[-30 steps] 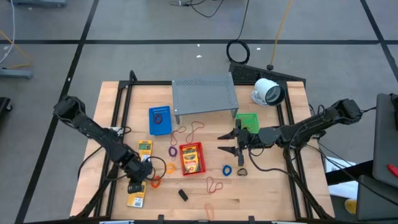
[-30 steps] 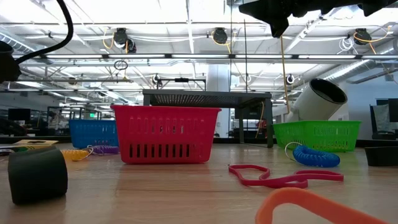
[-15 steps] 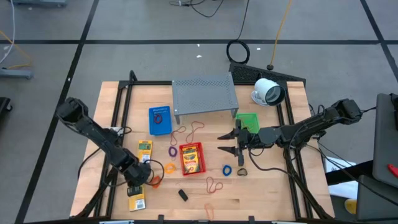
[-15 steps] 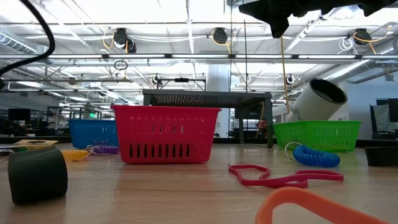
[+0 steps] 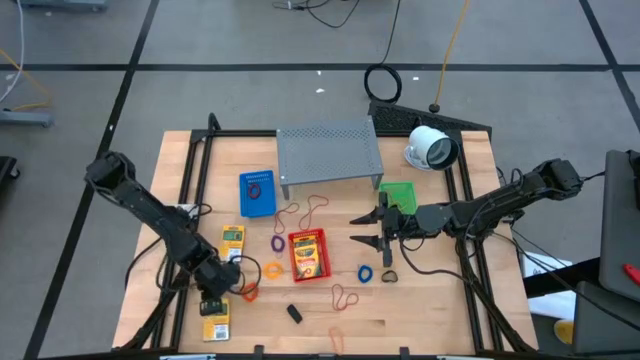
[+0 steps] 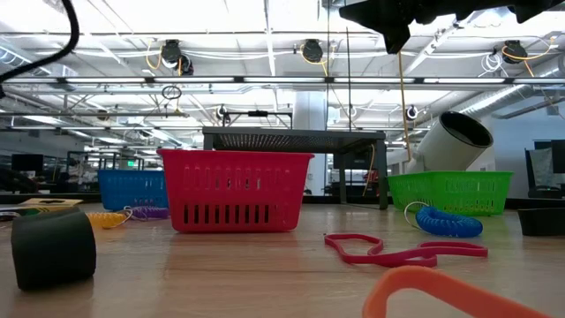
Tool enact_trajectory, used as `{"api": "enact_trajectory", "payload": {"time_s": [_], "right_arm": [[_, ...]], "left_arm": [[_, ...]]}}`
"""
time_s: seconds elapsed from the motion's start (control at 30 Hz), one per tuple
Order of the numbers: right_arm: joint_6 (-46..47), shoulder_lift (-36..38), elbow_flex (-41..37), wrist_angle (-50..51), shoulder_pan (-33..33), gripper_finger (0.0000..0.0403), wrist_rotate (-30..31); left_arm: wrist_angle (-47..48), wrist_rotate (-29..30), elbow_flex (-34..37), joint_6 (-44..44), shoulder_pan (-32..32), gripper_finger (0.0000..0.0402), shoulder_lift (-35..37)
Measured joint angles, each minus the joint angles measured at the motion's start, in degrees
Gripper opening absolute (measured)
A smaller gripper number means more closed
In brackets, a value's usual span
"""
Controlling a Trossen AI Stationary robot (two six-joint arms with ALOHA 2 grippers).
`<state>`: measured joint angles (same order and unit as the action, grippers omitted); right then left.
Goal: Pick & Place Office Desk Supplies
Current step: Put the bottom yellow crayon box into the red bin
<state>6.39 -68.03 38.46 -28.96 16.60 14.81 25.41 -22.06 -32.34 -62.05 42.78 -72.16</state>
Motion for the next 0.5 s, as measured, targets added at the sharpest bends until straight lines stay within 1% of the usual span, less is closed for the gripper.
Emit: {"api": "enact_trajectory", "payload": {"time_s": [0.23, 0.37, 0.5], "right_arm": [[0.0, 0.0, 0.0, -0.1, 0.0, 0.0167, 0.1], [0.0, 0.0, 0.0, -0.2, 0.0, 0.0167, 0.1], [-0.2, 0.0, 0.0, -0.4, 0.0, 0.0166, 0.1]], "left_arm": [[0.4, 0.1, 0.0, 0.0, 0.0, 0.0001, 7.9], [1.9, 3.0, 0.0, 0.5, 0.0, 0.0001, 13.0], [1.9, 7.2, 0.0, 1.6, 0.0, 0.0001, 18.3]]}}
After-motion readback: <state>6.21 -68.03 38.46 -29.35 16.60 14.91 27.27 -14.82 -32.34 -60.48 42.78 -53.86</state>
